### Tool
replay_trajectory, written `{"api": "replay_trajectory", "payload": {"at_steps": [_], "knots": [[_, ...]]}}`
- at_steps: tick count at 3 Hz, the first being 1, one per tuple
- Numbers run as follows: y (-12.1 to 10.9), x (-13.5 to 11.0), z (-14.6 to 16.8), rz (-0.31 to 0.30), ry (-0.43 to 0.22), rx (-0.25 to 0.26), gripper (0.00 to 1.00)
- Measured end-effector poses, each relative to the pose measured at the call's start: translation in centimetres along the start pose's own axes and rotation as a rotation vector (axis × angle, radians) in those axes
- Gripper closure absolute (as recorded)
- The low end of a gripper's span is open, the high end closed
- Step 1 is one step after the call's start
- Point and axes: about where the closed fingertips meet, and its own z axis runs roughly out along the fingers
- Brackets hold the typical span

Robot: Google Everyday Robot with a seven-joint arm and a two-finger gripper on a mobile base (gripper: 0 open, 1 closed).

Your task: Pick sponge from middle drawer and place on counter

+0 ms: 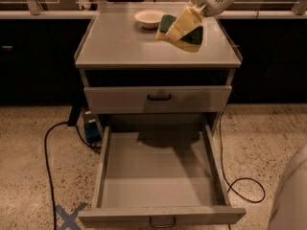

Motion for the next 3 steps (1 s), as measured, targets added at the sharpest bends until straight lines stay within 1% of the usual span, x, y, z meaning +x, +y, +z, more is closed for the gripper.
{"api": "replay_trajectory", "payload": {"at_steps": [1, 2, 3], "knots": [[-2.2, -0.9, 1.2, -0.032, 0.021, 0.034, 1.0], [-5.1, -1.0, 3.6, -0.039, 0.061, 0.048, 1.0], [-10.3, 1.2, 7.5, 0.032, 0.118, 0.073, 1.0]]}}
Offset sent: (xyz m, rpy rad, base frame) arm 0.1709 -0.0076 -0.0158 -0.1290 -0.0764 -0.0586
